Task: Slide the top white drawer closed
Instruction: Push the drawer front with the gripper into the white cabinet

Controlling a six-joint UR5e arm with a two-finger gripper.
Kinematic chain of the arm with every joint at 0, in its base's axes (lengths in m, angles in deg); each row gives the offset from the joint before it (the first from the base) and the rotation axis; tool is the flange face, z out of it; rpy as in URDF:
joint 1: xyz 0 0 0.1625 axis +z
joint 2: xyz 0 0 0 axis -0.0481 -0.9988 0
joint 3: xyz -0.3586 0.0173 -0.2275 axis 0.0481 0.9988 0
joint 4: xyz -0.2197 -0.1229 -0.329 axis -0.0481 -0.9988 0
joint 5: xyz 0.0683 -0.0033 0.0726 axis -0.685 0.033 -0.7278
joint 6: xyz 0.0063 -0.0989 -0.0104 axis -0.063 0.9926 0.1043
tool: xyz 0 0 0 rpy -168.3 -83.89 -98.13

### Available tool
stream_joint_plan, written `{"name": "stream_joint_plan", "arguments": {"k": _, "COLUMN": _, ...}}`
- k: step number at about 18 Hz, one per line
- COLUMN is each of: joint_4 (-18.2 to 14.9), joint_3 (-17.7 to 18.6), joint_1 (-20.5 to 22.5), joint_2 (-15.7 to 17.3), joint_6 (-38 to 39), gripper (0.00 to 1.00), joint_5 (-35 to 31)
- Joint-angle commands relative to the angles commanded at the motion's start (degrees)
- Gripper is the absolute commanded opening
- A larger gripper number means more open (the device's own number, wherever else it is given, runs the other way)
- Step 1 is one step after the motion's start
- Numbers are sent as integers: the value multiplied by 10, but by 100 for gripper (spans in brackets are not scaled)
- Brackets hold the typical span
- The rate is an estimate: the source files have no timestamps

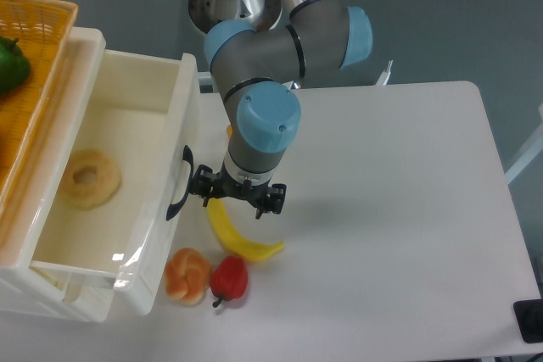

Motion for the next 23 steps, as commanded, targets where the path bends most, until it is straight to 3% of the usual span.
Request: {"name": "stream_joint_plan", "arguments": {"k": 23, "joint_4": 2, "joint_3": -2, "joint_1": -50, "joint_2": 13, "joint_6": 21, "gripper": 100, "joint_5": -3}}
